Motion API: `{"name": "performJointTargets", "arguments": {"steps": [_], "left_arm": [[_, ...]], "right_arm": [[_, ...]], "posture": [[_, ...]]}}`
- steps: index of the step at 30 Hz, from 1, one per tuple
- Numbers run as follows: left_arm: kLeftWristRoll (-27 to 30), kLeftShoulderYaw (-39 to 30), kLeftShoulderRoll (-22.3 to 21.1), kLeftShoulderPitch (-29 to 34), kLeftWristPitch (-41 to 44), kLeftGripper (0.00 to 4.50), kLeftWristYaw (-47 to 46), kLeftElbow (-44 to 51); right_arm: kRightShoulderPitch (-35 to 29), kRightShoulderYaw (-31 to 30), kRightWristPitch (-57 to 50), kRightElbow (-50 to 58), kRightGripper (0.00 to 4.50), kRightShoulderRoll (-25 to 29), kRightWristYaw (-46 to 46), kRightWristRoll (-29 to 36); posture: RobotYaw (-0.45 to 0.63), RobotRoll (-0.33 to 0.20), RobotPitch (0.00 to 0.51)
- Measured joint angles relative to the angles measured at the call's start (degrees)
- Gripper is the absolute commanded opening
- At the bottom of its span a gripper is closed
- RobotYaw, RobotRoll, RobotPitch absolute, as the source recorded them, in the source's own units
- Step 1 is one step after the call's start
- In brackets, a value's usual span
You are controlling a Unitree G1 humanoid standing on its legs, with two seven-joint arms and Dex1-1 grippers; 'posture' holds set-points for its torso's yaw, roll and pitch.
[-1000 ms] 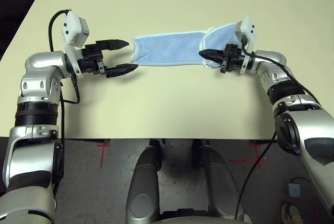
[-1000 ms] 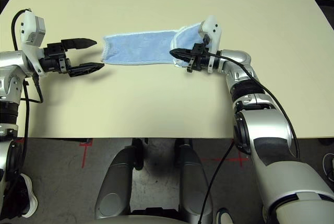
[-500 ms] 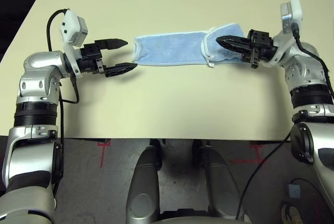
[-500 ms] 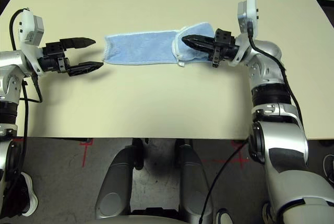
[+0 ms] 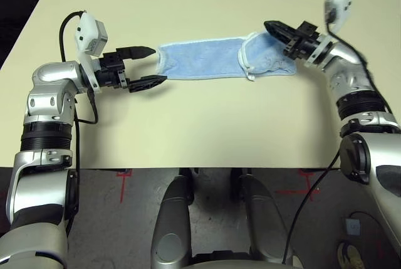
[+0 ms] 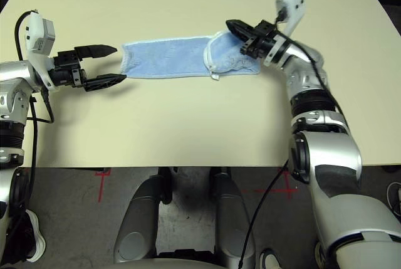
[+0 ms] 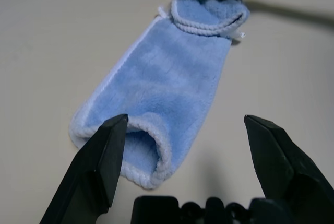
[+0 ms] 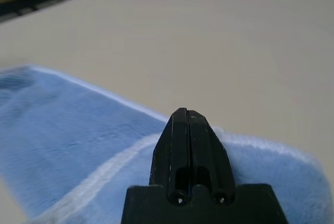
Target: Fold the towel and set it aside.
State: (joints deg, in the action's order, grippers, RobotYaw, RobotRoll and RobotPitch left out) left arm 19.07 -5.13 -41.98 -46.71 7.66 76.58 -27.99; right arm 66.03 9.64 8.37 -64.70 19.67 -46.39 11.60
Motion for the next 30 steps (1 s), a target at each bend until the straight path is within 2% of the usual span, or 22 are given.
{"name": "performJointTargets", "arguments": {"steps": [7,12,20,26,30], "left_arm": [[0.01,-0.28,-0.03,0.85,1.35,4.50,-0.48,1.37],[0.03,-0.63,-0.33,2.25,2.55,4.50,-0.92,3.19],[0.03,-0.62,-0.17,2.31,3.11,4.50,-1.68,4.05],[0.05,-0.57,0.53,2.13,3.09,4.50,-2.16,4.32],[0.04,-0.48,0.91,1.72,3.09,4.50,-2.35,4.19]], "right_arm": [[0.72,-1.77,1.55,-4.01,0.03,-1.24,8.44,-4.37],[0.34,-1.23,2.55,-4.06,0.03,-1.20,7.47,-4.41],[-0.46,2.61,3.26,1.15,0.03,1.49,-8.99,2.31],[-5.64,4.41,-0.79,12.63,0.03,10.18,-23.45,7.99],[-11.33,2.95,-3.09,17.84,0.03,15.28,-31.86,8.74]], "posture": [[0.02,0.000,0.308],[0.01,0.000,0.308],[-0.03,0.000,0.305],[-0.05,0.000,0.303],[-0.06,0.000,0.302]]}}
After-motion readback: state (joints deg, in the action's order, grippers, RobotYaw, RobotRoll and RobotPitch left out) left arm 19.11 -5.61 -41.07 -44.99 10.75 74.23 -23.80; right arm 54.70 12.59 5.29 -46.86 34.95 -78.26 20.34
